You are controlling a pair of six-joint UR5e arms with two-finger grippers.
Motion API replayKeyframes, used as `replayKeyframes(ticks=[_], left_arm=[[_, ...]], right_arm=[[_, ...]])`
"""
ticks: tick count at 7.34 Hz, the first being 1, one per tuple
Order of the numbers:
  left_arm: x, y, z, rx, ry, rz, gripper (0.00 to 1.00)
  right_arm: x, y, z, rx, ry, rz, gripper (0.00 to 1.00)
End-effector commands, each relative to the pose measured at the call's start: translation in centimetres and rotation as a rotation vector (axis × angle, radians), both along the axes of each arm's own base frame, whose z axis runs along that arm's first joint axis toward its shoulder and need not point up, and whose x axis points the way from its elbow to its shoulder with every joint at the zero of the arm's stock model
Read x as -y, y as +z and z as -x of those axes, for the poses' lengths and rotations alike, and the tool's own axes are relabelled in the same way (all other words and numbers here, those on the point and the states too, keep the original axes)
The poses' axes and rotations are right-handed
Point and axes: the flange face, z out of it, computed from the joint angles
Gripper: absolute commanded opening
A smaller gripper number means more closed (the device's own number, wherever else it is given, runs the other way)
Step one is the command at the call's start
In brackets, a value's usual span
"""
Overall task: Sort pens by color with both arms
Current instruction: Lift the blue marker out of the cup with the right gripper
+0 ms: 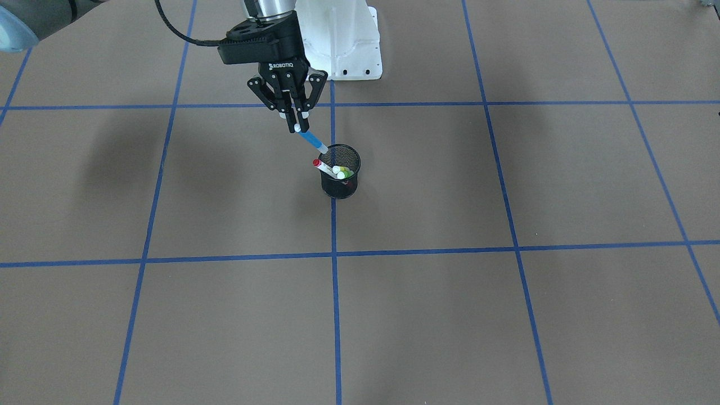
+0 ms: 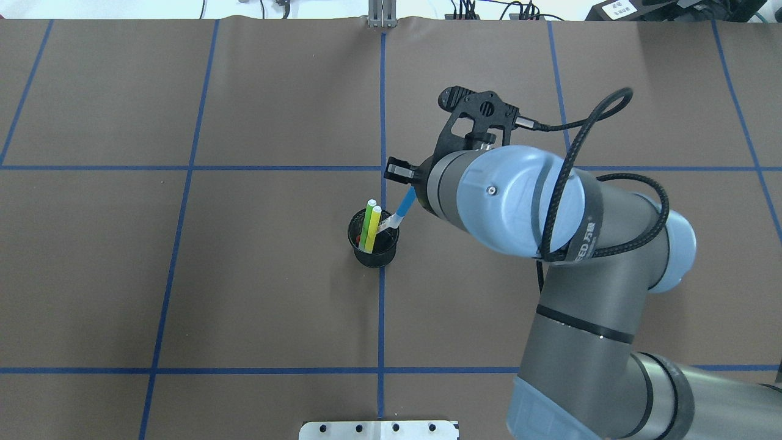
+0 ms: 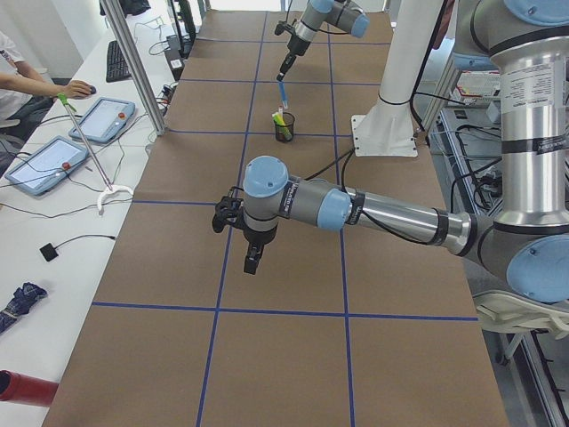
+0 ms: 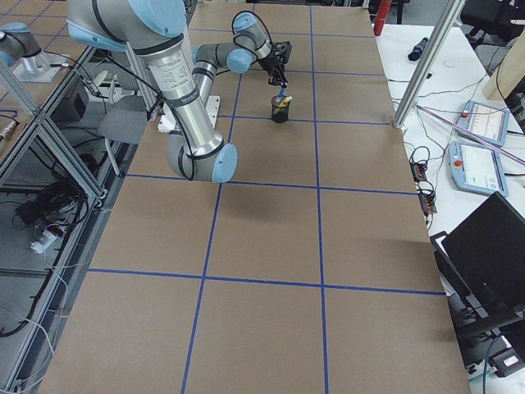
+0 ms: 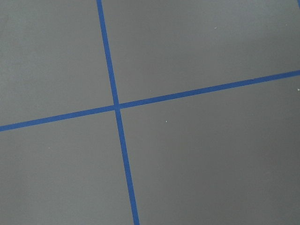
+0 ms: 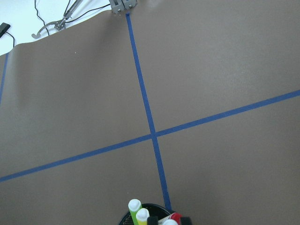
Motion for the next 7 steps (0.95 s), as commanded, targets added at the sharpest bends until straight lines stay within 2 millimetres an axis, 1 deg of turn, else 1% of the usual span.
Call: replayKeyframes(ticks=[1, 2, 3, 4, 5, 6, 7], left_arm=[[-0.1, 0.0, 0.0, -0.002, -0.009, 0.008, 1.00], [-0.1, -0.3, 0.0, -0.003, -0.009, 0.004, 1.00], [-0.1, -0.4, 0.0, -0.003, -0.009, 0.001, 1.00], [-0.1, -0.6, 0.0, -0.003, -0.009, -0.004, 1.00], [-0.2, -1.0, 0.0, -0.004, -0.009, -0.010, 1.00], [-0.2, -1.5, 0.1, -0.004, -0.010, -0.021, 1.00], [-0.3, -1.4, 0.1, -0.004, -0.010, -0.019, 1.00]], right_arm=[[3.8, 0.8, -2.7, -0.062, -0.077, -0.008, 0.00], [7.4, 1.5, -2.3, -0.105, -0.113, 0.004, 0.00], [11.1, 1.5, -1.5, -0.139, -0.144, 0.027, 0.00], [14.7, 2.2, -2.0, -0.141, -0.221, 0.076, 0.00], [18.6, 2.6, -1.0, -0.153, -0.294, 0.128, 0.00], [22.8, 2.3, 0.5, -0.138, -0.351, 0.220, 0.00], [26.0, 3.1, 1.3, -0.143, -0.435, 0.255, 0.00]])
